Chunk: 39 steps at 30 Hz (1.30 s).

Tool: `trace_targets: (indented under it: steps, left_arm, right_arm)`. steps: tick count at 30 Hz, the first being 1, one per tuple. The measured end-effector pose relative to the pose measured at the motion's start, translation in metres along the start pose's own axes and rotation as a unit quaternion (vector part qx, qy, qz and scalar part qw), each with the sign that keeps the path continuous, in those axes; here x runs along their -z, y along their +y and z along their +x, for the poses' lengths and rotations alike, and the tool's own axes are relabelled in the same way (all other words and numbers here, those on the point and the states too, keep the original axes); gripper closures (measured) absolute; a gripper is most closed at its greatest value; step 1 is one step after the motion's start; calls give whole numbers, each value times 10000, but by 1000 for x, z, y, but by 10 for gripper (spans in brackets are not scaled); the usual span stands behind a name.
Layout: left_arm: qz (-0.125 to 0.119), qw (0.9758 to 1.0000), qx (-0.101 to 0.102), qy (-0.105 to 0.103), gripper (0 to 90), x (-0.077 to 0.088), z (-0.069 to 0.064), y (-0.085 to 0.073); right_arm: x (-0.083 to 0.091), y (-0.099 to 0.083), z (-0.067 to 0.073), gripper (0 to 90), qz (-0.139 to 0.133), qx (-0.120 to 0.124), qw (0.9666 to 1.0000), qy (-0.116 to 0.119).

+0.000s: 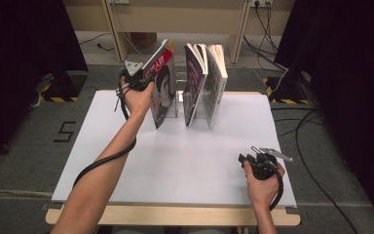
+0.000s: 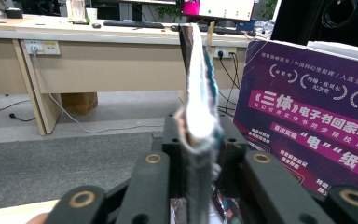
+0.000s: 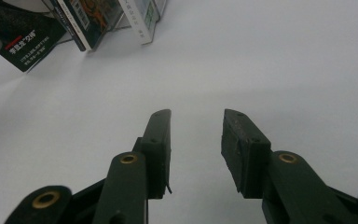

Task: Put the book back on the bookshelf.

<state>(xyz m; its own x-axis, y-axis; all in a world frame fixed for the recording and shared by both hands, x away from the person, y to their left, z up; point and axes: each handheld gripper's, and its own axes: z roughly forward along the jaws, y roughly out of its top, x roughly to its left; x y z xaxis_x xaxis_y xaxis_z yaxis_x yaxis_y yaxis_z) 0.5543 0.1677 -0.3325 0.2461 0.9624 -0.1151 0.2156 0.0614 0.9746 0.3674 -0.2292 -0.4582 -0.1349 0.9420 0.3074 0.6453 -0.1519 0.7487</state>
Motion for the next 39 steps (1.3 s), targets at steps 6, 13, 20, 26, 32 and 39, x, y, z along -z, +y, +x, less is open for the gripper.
trace_targets:
  steps: [6, 13, 20, 26, 32, 39]
  left_arm:
    - [205, 9997, 89, -74, 842, 0, 4, 1]
    - [126, 9998, 7, 148, 861, 5, 9, 0]
    - [100, 9996, -14, 247, 848, 7, 11, -2]
    - [114, 9996, -17, 268, 840, 7, 11, -2]
    - [138, 9995, -6, 271, 821, 7, 12, -2]
    - [170, 9995, -2, 264, 800, 7, 13, -2]
  right_arm:
    - [0, 0, 0, 630, 4, -4, 10000, -1]
    - [-1, -1, 2, 631, 13, -6, 10000, 2]
    - [-2, -1, 2, 631, 13, 29, 10000, 9]
    - [-1, -1, 2, 630, -11, 43, 10000, -22]
    - [-1, -1, 2, 630, 0, 13, 10000, 6]
    - [-2, -1, 2, 630, 10, 46, 10000, 7]
